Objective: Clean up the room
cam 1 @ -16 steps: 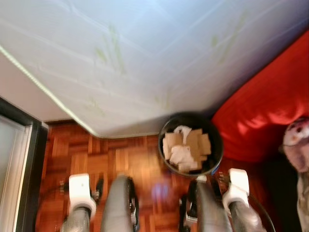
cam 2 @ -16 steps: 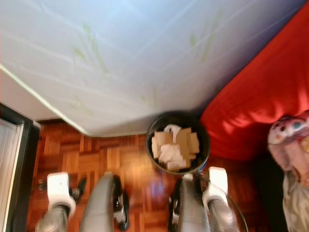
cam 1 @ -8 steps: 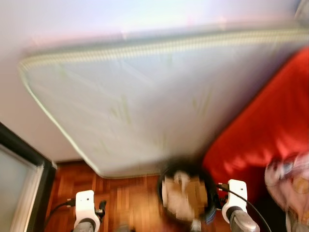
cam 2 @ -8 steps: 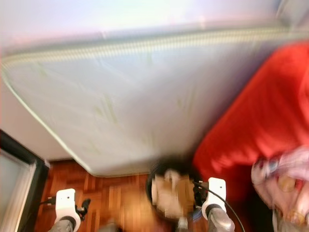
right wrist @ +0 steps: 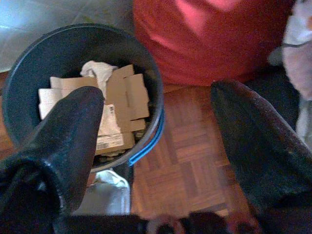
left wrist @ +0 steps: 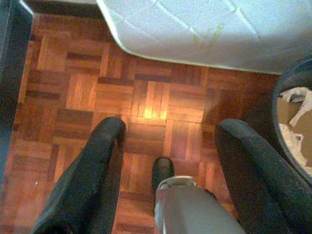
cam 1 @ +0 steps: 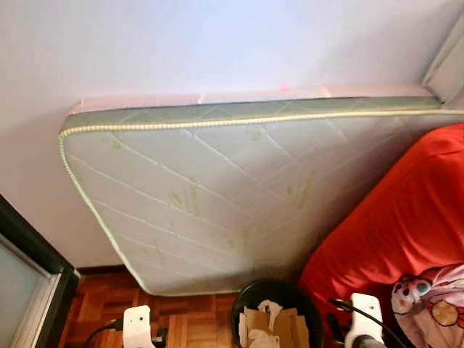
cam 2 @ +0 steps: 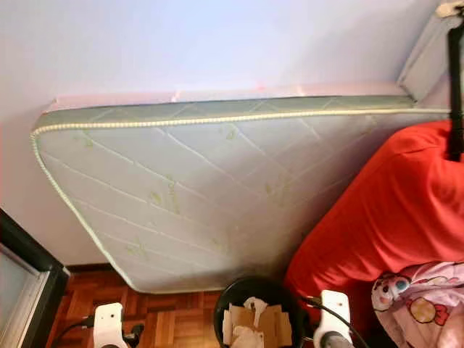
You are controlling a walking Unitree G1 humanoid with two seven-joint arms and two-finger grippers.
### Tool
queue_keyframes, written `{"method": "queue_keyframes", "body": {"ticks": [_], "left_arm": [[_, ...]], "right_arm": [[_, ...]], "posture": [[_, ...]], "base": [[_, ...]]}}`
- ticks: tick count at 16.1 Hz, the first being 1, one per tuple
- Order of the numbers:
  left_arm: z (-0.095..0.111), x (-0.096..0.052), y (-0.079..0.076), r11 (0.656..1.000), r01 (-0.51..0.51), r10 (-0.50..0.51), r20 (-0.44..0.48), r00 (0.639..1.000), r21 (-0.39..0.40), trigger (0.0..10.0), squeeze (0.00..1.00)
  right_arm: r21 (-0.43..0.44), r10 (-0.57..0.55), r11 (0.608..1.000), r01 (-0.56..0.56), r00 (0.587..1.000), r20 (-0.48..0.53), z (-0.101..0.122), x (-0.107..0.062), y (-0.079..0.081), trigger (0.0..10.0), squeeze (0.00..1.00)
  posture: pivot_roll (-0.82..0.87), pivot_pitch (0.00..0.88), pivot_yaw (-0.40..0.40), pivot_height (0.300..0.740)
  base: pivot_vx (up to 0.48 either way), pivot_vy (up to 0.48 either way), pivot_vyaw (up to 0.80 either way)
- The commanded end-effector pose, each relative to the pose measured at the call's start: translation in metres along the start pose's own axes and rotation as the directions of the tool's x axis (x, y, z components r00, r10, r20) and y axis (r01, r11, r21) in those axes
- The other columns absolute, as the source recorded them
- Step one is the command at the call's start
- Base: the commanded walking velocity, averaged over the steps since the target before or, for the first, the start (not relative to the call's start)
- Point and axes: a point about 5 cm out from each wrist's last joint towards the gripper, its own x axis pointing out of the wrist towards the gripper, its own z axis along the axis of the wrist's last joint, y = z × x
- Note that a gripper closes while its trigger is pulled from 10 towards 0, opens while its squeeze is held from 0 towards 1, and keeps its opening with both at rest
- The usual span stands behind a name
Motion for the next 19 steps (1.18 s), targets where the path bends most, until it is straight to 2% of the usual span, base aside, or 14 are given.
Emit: {"method": "queue_keyframes", "body": {"ticks": [1, 5, 8, 10, 13, 16, 19], "left_arm": [[-0.002, 0.000, -0.004, 1.000, 0.010, -0.009, -0.013, 1.000, 0.014, 10.0, 0.00], [-0.013, -0.003, -0.004, 0.999, 0.027, -0.025, -0.064, 0.998, 0.032, 10.0, 0.00], [-0.019, -0.004, 0.003, 1.000, 0.007, -0.007, -0.094, 0.996, -0.001, 10.0, 0.00], [-0.019, -0.004, 0.006, 1.000, 0.010, -0.009, -0.098, 0.995, 0.011, 10.0, 0.00], [-0.012, -0.002, 0.011, 0.999, 0.015, -0.012, -0.088, 0.996, 0.032, 10.0, 0.00], [-0.007, 0.000, 0.013, 0.999, 0.014, -0.010, -0.088, 0.996, 0.041, 10.0, 0.00], [-0.011, -0.001, 0.013, 0.998, 0.025, -0.019, -0.104, 0.994, 0.057, 10.0, 0.00]], "right_arm": [[0.002, -0.012, 1.000, 0.012, 0.999, -0.031, -0.005, -0.002, -0.007, 10.0, 0.00], [0.010, -0.039, 0.999, 0.040, 0.998, -0.055, -0.008, -0.003, -0.016, 10.0, 0.00], [-0.047, 0.005, 0.999, -0.010, 0.995, -0.100, -0.019, -0.004, -0.007, 10.0, 0.00], [-0.016, 0.004, 1.000, -0.006, 0.995, -0.096, -0.020, -0.004, -0.004, 10.0, 0.00], [-0.006, 0.018, 1.000, -0.018, 0.996, -0.089, -0.019, -0.003, 0.005, 10.0, 0.00], [0.006, 0.019, 1.000, -0.018, 0.996, -0.087, -0.020, -0.003, 0.007, 10.0, 0.00], [-0.017, 0.023, 1.000, -0.025, 0.994, -0.105, -0.025, -0.004, 0.008, 10.0, 0.00]], "posture": [[-0.01, 0.000, -0.046, 0.740], [0.01, 0.000, -0.052, 0.740], [-0.02, 0.000, -0.046, 0.740], [-0.03, 0.000, -0.020, 0.740], [-0.04, 0.000, 0.007, 0.740], [-0.05, 0.000, 0.024, 0.740], [-0.04, 0.000, 0.029, 0.740]], "base": [[0.000, 0.000, 0.00], [0.000, 0.000, 0.00], [0.000, 0.000, -0.19], [0.000, 0.000, -0.68], [0.000, 0.000, -0.65], [0.000, 0.000, -0.64], [0.000, 0.000, -0.43]]}}
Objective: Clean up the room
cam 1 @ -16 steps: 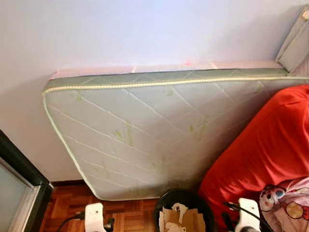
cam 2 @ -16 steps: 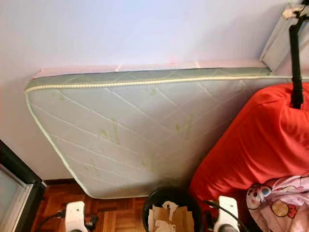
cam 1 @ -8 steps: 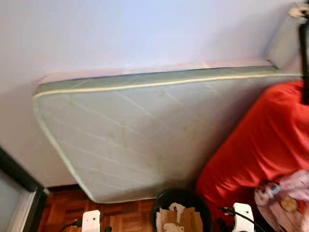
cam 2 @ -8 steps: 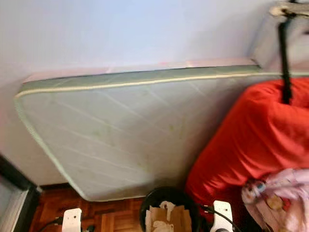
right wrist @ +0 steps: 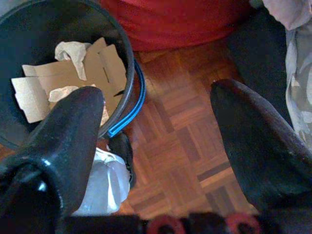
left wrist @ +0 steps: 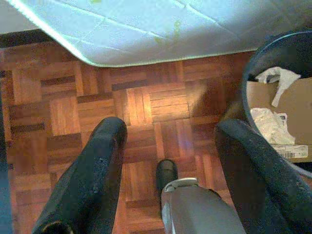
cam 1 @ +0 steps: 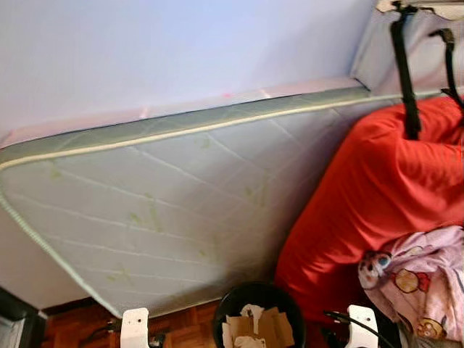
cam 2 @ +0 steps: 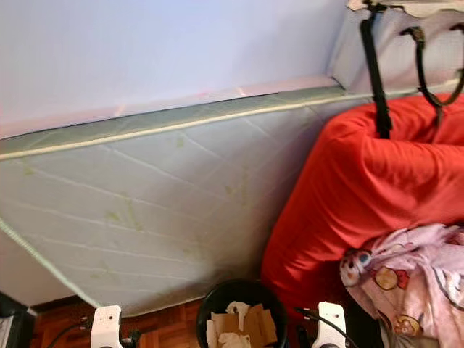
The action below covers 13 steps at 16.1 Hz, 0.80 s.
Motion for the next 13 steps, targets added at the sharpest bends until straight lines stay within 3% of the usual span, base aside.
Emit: {"method": "queue_keyframes", "body": {"ticks": [1, 7, 13], "left_arm": [[-0.011, -0.003, 0.004, 1.000, -0.005, 0.005, -0.046, 0.999, 0.011, 10.0, 0.00], [-0.027, -0.008, 0.012, 1.000, -0.027, 0.026, -0.094, 0.995, -0.007, 10.0, 0.00], [-0.022, -0.006, 0.014, 0.999, -0.038, 0.037, -0.097, 0.995, -0.013, 10.0, 0.00]], "right_arm": [[-0.011, 0.009, 1.000, -0.009, 1.000, -0.014, -0.004, -0.001, 0.002, 10.0, 0.00], [-0.025, 0.013, 1.000, -0.013, 1.000, -0.015, -0.005, -0.001, 0.001, 10.0, 0.00], [-0.023, 0.020, 1.000, -0.020, 1.000, -0.004, -0.002, 0.000, 0.003, 10.0, 0.00]], "posture": [[-0.03, 0.000, 0.027, 0.740], [-0.04, 0.000, 0.018, 0.740], [-0.03, 0.000, 0.019, 0.740]], "base": [[0.000, 0.000, 0.00], [0.000, 0.000, 0.00], [0.000, 0.000, 0.00]]}}
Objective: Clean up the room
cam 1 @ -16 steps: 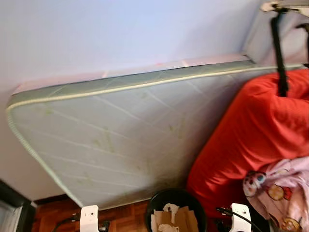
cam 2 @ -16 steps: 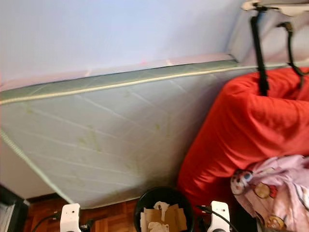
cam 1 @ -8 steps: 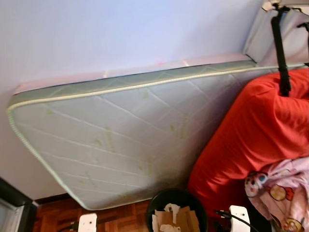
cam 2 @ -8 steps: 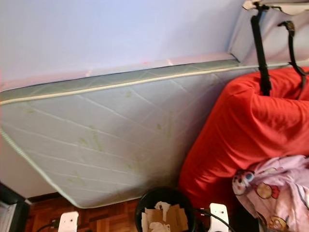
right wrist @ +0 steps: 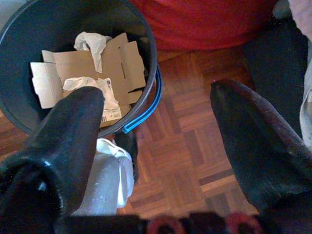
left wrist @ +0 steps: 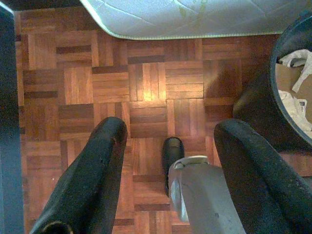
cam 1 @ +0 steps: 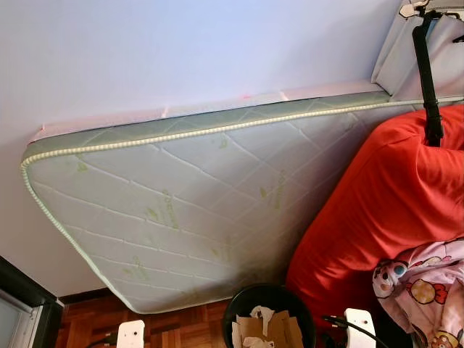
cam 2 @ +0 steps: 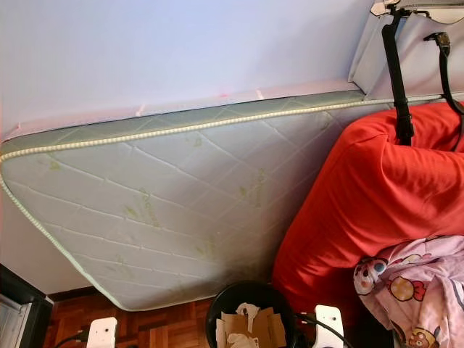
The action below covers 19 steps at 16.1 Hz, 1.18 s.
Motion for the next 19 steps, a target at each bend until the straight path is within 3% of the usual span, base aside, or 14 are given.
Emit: {"method": "queue_keyframes", "body": {"ticks": [1, 7, 16, 19], "left_arm": [[-0.004, -0.001, 0.006, 1.000, -0.019, 0.019, -0.029, 0.999, -0.004, 10.0, 0.00], [0.014, 0.005, -0.011, 1.000, 0.001, -0.001, -0.008, 1.000, 0.007, 10.0, 0.00], [0.020, 0.006, -0.011, 1.000, -0.002, 0.002, -0.004, 1.000, 0.019, 10.0, 0.00], [0.020, 0.006, -0.010, 1.000, -0.003, 0.003, -0.004, 1.000, 0.031, 10.0, 0.00]], "right_arm": [[0.006, 0.002, 1.000, -0.003, 1.000, 0.010, 0.003, 0.001, 0.002, 10.0, 0.00], [0.013, 0.007, 1.000, -0.007, 1.000, 0.005, 0.001, 0.001, 0.004, 10.0, 0.00], [0.009, 0.013, 1.000, -0.013, 1.000, -0.003, -0.001, 0.001, 0.007, 10.0, 0.00], [0.009, 0.015, 1.000, -0.014, 1.000, -0.005, -0.001, 0.001, 0.007, 10.0, 0.00]], "posture": [[-0.03, 0.000, 0.021, 0.740], [-0.03, 0.000, 0.031, 0.740], [-0.03, 0.000, 0.043, 0.740], [-0.03, 0.000, 0.045, 0.740]], "base": [[0.000, 0.000, 0.00], [0.000, 0.480, 0.00], [0.000, 0.480, 0.00], [0.000, 0.095, 0.00]]}}
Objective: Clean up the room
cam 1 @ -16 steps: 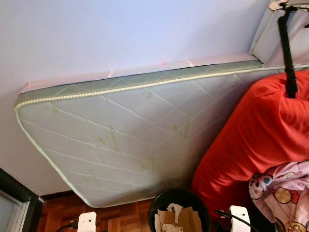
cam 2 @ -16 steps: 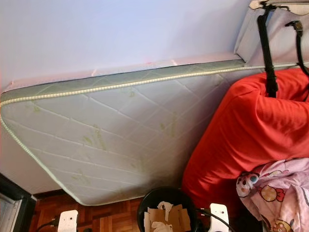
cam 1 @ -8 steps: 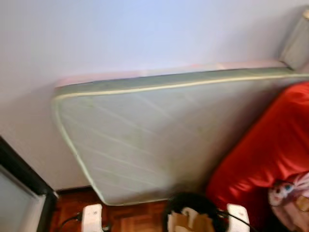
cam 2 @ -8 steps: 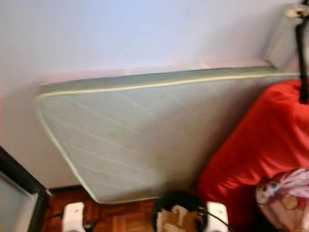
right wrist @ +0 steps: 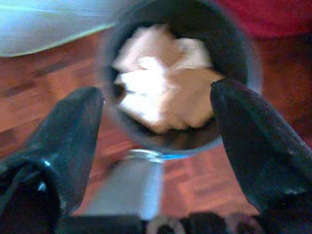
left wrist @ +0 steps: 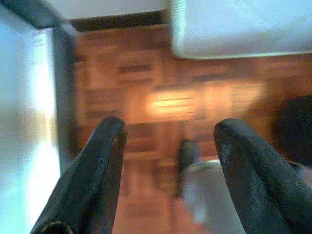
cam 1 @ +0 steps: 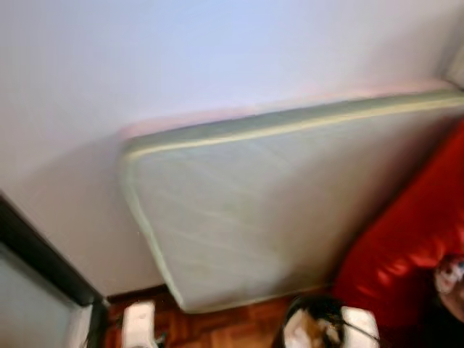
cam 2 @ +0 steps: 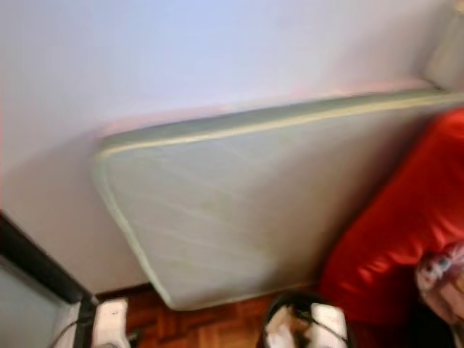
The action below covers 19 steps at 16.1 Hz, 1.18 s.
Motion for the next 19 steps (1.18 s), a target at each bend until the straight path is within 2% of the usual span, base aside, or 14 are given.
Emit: {"method": "queue_keyframes", "body": {"ticks": [1, 4, 12, 19], "left_arm": [[0.000, 0.000, -0.004, 1.000, 0.010, -0.010, -0.009, 1.000, 0.014, 10.0, 0.00], [-0.012, -0.003, 0.002, 1.000, 0.010, -0.010, -0.016, 1.000, 0.007, 10.0, 0.00], [-0.020, -0.005, 0.006, 1.000, 0.009, -0.009, -0.022, 1.000, 0.006, 10.0, 0.00], [-0.019, -0.005, 0.005, 1.000, 0.013, -0.013, -0.009, 1.000, -0.003, 10.0, 0.00]], "right_arm": [[-0.007, -0.020, 1.000, 0.020, 1.000, -0.005, 0.000, -0.001, -0.008, 10.0, 0.00], [-0.009, -0.019, 1.000, 0.019, 1.000, -0.006, -0.001, -0.001, -0.008, 10.0, 0.00], [-0.007, -0.026, 1.000, 0.026, 1.000, -0.010, -0.002, -0.001, -0.008, 10.0, 0.00], [-0.015, -0.030, 0.999, 0.030, 0.999, -0.019, -0.003, -0.002, -0.009, 10.0, 0.00]], "posture": [[-0.03, 0.000, 0.045, 0.740], [-0.02, 0.000, 0.045, 0.740], [-0.02, 0.000, 0.042, 0.740], [-0.03, 0.000, 0.040, 0.740]], "base": [[0.000, 0.000, 0.00], [0.000, 0.000, 0.00], [0.000, 0.000, 0.00], [0.000, 0.000, -0.67]]}}
